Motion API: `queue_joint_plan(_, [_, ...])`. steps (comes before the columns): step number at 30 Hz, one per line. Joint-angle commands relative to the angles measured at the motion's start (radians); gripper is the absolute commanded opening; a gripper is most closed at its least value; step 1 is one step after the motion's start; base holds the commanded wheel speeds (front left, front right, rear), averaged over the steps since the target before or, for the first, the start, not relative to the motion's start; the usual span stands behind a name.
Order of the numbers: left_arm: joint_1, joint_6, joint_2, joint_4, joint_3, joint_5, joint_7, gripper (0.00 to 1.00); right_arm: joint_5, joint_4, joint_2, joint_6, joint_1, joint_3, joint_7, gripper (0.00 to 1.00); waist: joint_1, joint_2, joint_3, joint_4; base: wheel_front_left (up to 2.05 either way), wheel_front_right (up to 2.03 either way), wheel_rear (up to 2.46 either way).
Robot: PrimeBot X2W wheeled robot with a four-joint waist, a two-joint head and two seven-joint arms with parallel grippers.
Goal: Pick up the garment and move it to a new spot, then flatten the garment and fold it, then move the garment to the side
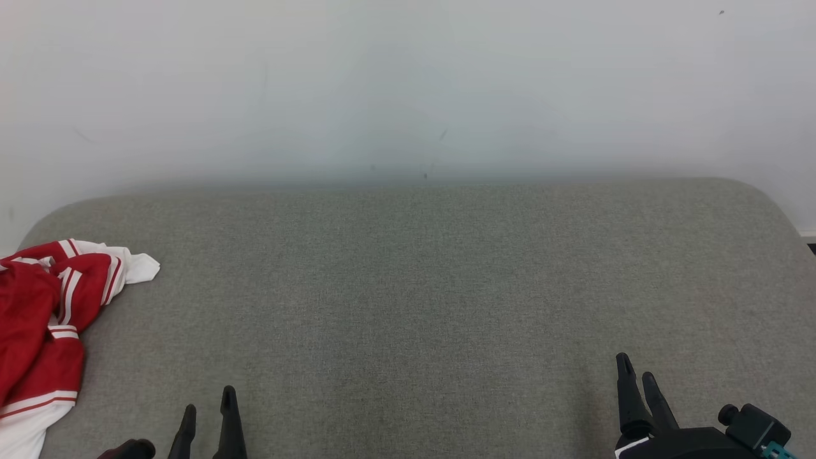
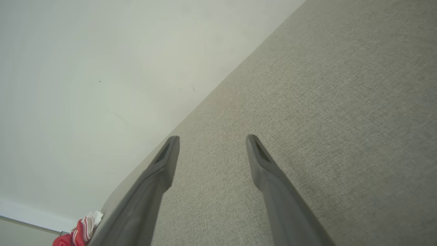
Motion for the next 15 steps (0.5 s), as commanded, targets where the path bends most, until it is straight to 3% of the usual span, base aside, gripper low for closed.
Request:
queue_joint_plan(1, [0.006,0.008,0.009,-0.008,-0.008,0.041,-0.013,1.0,-0.032,-0.004,-0.003,0.005,-0.006,0.004,-0.012,1.0,0.0,0.0,-0.001,0.001,0.0,0.0,0.0])
queue_joint_plan(15, [0.017,0.019,0.046,-0.021,-0.072,0.191,-0.048,1.0,-0.169,0.029,-0.003,0.006,0.0,0.017,-0.047,1.0,0.0,0.0,-0.014,0.005,0.0,0.0,0.0])
